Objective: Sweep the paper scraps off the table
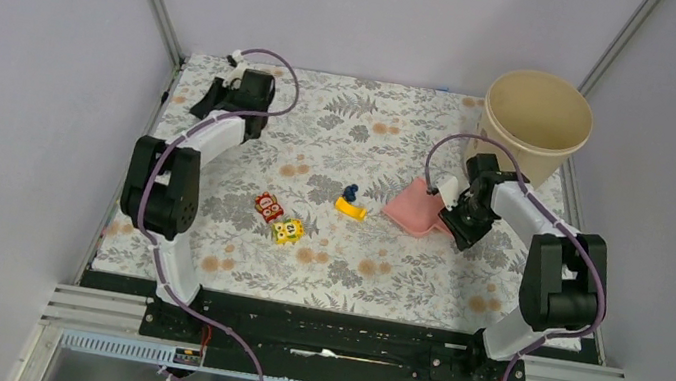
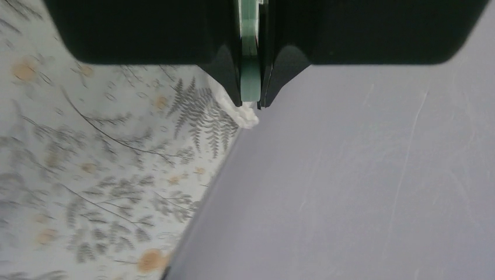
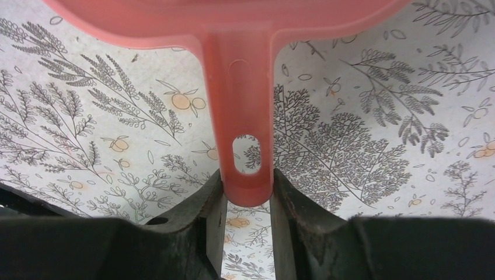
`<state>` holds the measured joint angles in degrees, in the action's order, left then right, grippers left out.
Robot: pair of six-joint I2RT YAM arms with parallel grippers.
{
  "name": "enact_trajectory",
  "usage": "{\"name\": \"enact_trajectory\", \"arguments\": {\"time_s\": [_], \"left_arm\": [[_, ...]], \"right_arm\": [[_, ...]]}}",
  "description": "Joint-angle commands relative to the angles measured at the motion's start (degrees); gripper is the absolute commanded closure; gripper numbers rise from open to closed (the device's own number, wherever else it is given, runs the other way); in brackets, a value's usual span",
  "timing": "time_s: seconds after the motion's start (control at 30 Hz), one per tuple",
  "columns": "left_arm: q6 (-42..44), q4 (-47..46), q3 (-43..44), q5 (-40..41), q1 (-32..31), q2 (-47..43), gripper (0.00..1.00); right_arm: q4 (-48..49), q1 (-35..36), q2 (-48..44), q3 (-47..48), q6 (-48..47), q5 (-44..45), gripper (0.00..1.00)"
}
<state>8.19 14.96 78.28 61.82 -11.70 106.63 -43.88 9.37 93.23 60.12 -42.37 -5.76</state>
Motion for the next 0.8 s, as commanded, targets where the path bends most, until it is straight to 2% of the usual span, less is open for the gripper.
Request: {"name": "enact_trajectory", "arguments": {"time_s": [0.0, 0.07, 0.2, 0.23, 0.3, 0.33, 0.47, 0.57, 0.77], "left_arm": [[21.18, -29.22, -4.8, 8.14, 3.8, -1.05, 1.0], [27.0, -38.7, -6.64, 7.7, 5.98, 0.55, 1.0], [18.94, -33.35, -4.13, 1.22, 10.07, 3.41, 1.0], [19.21, -34.96, -4.3, 0.48, 10.69, 4.29, 1.0], [22.91, -44.45, -6.04, 0.23, 11.63, 6.09, 1.0], [22.89, -44.94, -5.29, -0.01, 11.62, 7.63, 1.0], [11.73, -30.75, 1.21, -3.73, 12.99, 11.34, 1.0], [6.37, -25.34, 3.15, -8.32, 12.0, 11.24, 1.0], [0.44, -20.0, 3.03, -22.53, 2.6, 7.17, 1.0]], "right_arm": [[-0.9, 0.01, -2.05, -1.38, -0.24, -1.99, 0.96], [-1.45, -0.05, -3.01, -1.64, -0.55, -2.1, 0.96], [-2.72, -0.03, -5.57, -1.81, -0.89, -2.5, 0.97], [-3.18, -0.04, -5.82, -1.58, -0.88, -2.5, 0.97], [-4.15, -0.05, -6.03, -1.09, -0.64, -2.52, 0.97], [-4.57, 0.01, -6.17, -1.1, -0.49, -2.57, 0.97], [-5.16, 0.0, -7.18, -1.76, -0.18, -2.23, 0.97], [-5.17, -0.04, -7.74, -2.19, -0.3, -1.51, 0.97], [-4.72, -0.02, -6.51, -2.2, -0.61, -0.78, 0.97]]}}
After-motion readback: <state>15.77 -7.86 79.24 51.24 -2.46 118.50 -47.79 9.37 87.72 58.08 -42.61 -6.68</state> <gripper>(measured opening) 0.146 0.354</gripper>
